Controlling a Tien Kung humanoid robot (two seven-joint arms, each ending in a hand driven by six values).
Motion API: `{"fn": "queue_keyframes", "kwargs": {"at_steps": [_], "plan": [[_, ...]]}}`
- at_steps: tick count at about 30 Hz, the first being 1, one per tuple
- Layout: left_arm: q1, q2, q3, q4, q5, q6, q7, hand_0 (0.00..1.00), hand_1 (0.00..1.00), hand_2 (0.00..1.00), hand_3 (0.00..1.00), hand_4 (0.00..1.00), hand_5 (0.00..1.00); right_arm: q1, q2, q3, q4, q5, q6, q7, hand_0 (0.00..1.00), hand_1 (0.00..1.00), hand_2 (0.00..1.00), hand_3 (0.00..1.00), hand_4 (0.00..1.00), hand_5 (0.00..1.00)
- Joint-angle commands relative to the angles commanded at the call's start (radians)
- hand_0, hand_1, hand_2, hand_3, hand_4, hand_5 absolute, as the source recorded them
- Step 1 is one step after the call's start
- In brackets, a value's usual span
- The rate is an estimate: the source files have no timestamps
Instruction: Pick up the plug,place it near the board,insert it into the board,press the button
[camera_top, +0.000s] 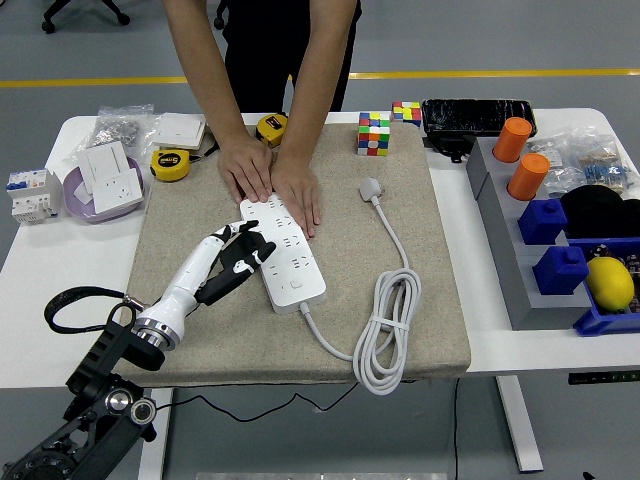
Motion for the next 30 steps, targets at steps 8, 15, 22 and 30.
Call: {"fn": "queue_keyframes", "kwargs": {"at_steps": [8, 15, 22, 30], "plan": [[-0.011, 0.000, 0.015, 0.022, 0.002, -0.011, 0.008, 0.998, 0.983, 0.934, 0.893, 0.998, 0.998, 0.003, -0.002, -0.009, 0.000, 0.003, 0.000, 0.001, 0.911, 0.766, 0.744, 0.774, 0.998, 0.998], [-0.039, -0.007, 0.055, 0.047, 0.011, -0.030, 0.026, 0.998, 0.981, 0.934, 0.895, 0.998, 0.998, 0.003, -0.004, -0.012, 0.000, 0.003, 0.000, 0.001, 0.909, 0.765, 0.743, 0.773, 0.998, 0.998], [-0.069, -0.008, 0.112, 0.051, 0.023, -0.037, 0.039, 0.998, 0.979, 0.932, 0.896, 0.998, 0.998, 0.001, -0.004, -0.008, 0.000, -0.002, 0.000, -0.002, 0.909, 0.765, 0.743, 0.772, 0.998, 0.998], [-0.098, -0.009, 0.136, 0.055, 0.074, -0.050, 0.063, 0.998, 0.979, 0.929, 0.898, 0.998, 0.998, 0.007, -0.005, -0.015, 0.000, 0.007, -0.001, -0.001, 0.909, 0.765, 0.743, 0.772, 0.998, 0.998]]}}
